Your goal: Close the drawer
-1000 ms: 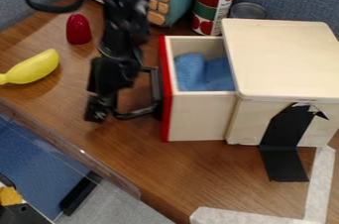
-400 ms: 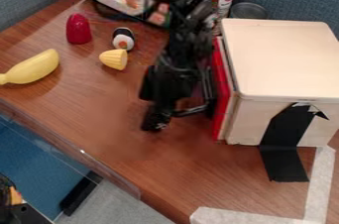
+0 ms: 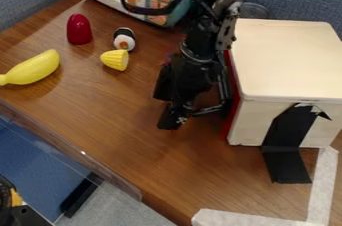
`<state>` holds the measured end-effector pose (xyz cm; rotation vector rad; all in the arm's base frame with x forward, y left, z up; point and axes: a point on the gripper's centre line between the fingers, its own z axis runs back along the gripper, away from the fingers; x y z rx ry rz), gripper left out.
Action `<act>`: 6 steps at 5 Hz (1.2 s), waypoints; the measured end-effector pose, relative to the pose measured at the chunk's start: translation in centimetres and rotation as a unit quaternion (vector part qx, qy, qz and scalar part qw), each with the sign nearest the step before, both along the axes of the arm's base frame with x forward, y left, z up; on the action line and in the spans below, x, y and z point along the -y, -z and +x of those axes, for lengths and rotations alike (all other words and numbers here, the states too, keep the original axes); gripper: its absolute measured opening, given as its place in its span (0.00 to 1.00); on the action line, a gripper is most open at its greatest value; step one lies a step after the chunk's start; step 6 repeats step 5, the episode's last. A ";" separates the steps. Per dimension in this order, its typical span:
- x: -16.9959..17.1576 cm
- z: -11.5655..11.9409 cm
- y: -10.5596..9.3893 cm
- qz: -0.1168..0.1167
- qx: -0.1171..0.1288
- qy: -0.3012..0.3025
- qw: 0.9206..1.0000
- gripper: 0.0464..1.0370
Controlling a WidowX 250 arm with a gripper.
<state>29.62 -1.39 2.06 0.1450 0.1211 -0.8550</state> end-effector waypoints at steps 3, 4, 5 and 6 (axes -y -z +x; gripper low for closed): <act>-4.7 0.0 -5.3 -0.030 0.024 -0.014 0.999 0.96; -8.6 -3.6 -8.0 -0.043 0.006 -0.036 0.998 0.96; -9.8 -7.4 -9.6 -0.063 -0.020 -0.036 0.997 0.96; -9.8 -7.4 -9.6 -0.063 -0.020 -0.036 0.997 0.96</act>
